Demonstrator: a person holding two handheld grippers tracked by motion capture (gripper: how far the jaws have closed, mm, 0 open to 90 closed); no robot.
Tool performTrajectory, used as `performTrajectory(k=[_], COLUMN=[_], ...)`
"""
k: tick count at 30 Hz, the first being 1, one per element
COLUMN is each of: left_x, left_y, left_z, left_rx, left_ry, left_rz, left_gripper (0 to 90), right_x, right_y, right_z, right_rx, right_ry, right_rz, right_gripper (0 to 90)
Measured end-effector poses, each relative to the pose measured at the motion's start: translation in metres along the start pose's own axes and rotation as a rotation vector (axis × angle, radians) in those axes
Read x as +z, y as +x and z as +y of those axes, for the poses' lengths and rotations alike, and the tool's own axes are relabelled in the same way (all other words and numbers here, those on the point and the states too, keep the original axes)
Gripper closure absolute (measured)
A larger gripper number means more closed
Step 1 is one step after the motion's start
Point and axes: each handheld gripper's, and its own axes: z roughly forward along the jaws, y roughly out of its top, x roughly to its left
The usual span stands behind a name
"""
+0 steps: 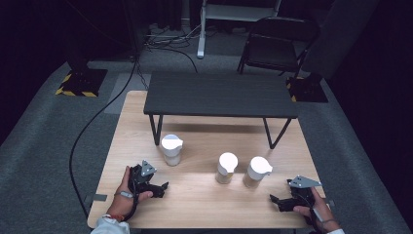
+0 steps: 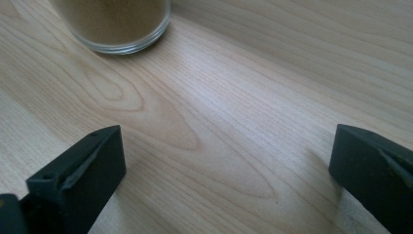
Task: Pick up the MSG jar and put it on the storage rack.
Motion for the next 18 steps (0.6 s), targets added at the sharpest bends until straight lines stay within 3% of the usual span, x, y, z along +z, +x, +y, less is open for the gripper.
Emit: performTrajectory(k=[9,18], left_x=[-0.0005,-0.0082], left_y=[-0.0016,-0.0071], left_z=[0.0021,0.0013], left_rx=[-0.008,-0.013], left_ry=[0.005,-0.044], left_rz=[0.017,0.028], left_gripper=[0.9,1.9], right_x=[-0.0001,-0.0001], right_y=[0.0001,0.0001], right_z=[0.0,0.0], right_rx=[0.001,0.001], right_ry=[0.0,0.0], right_rz=[-0.001,-0.001], right_gripper=[0.0,0.0])
